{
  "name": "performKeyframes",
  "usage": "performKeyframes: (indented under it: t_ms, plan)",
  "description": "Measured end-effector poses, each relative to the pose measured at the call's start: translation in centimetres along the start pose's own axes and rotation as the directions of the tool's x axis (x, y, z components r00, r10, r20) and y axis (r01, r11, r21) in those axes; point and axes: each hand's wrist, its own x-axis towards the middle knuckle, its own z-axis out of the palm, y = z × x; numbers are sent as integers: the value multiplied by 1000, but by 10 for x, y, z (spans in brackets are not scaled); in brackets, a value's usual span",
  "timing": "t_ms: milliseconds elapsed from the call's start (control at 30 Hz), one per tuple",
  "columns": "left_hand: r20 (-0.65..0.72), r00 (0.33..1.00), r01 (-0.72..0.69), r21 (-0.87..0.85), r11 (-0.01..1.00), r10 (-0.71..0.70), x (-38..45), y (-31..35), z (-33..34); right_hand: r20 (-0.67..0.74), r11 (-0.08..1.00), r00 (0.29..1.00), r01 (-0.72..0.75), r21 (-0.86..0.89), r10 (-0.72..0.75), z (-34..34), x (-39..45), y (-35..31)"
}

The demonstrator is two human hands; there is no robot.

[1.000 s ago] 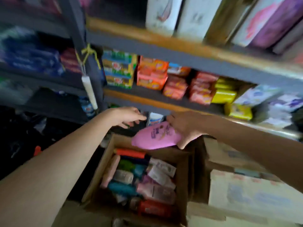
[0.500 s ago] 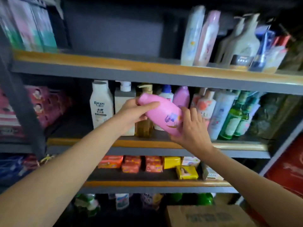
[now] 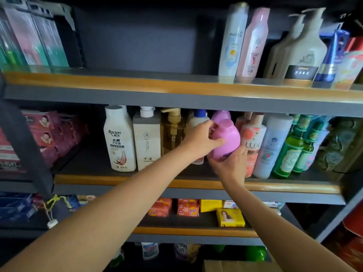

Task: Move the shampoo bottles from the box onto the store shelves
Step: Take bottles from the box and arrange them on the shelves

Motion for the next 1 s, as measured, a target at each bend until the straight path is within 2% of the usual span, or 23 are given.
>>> performKeyframes:
  t_ms: [133,300,500,700,767,833,1000]
  plan:
    - [131,984,125,-58,991,-116,3,-22,22,42,994,994,-105,3,105,8,3,5]
    - [109,982,152,42,987,-156,15,-33,46,72,974,984,-148,-173,163,12,18,5]
    - [103,971,199,159,967,-216,30,-40,54,127,956,981,-108,-273,147,18,23,10]
    - [156,954,216,230,949,-255,29,-58,69,290,912,949,9,-411,121,2,24,31]
    - [127,954,233,255,939,-271,24,-63,72,333,902,937,50,-430,107,3,24,32]
    - [87,962,230,263,937,-261,22,-63,73,339,909,937,67,-412,85,7,26,31]
    - [112,957,231,252,940,-266,29,-58,75,320,860,945,111,-499,64,21,33,21]
